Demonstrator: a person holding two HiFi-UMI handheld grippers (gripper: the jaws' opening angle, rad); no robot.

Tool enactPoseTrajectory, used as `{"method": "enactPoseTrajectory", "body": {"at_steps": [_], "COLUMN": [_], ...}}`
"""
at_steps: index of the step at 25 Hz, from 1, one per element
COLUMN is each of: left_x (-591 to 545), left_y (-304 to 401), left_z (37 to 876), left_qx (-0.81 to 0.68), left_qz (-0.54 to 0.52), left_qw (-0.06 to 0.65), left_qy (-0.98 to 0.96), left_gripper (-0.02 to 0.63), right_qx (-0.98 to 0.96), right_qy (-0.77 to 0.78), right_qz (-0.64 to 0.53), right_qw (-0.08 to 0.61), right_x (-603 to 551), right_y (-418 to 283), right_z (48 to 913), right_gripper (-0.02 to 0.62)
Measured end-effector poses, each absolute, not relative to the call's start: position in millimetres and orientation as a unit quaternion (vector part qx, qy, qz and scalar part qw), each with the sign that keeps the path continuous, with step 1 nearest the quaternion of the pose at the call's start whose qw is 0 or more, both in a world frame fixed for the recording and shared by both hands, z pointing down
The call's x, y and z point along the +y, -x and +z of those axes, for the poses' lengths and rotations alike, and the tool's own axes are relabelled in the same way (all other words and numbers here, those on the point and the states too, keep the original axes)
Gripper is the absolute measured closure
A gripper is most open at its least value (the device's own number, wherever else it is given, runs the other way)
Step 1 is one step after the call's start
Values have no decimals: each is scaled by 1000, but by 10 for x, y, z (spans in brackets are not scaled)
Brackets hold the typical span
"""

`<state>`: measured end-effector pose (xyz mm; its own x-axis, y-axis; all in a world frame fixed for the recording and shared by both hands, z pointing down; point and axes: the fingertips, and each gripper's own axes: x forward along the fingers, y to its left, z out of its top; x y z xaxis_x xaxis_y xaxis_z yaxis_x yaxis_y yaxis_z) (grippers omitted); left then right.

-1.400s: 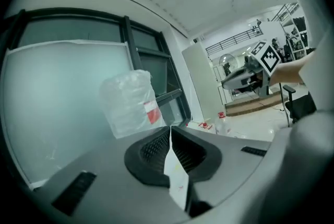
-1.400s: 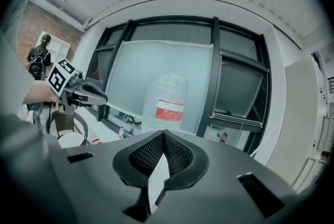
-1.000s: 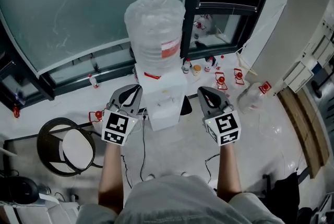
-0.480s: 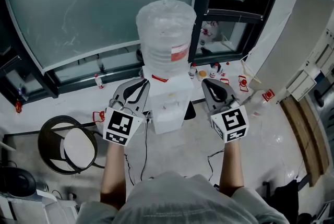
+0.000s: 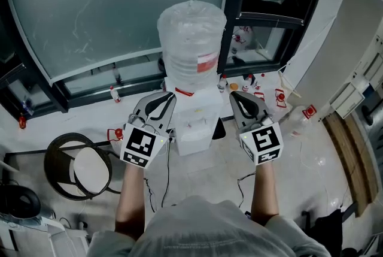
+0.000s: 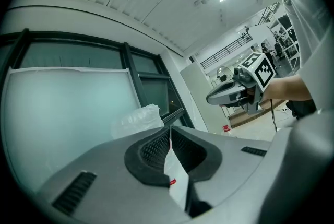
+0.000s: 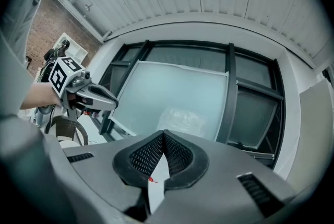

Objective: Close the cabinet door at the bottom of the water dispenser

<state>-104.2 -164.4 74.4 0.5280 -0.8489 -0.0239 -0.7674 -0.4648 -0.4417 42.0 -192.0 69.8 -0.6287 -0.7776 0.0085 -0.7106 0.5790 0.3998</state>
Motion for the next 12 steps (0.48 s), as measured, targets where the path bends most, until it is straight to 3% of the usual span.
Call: {"method": "enactPoseTrajectory", "body": {"at_steps": [12], "left_x": [-1688], "left_y": [1040], "left_z": [887], "left_qx": [479], "left_qz": [-107], "left_qw": [188], "left_qy": [851], "left_gripper": [577], "right_qx": [-886], "right_qy": [-417], "right_qz": [-178], "right_qw": [95], "right_x": [-1999], "right_y": [-409], "right_z": [783], "right_gripper": [568]}}
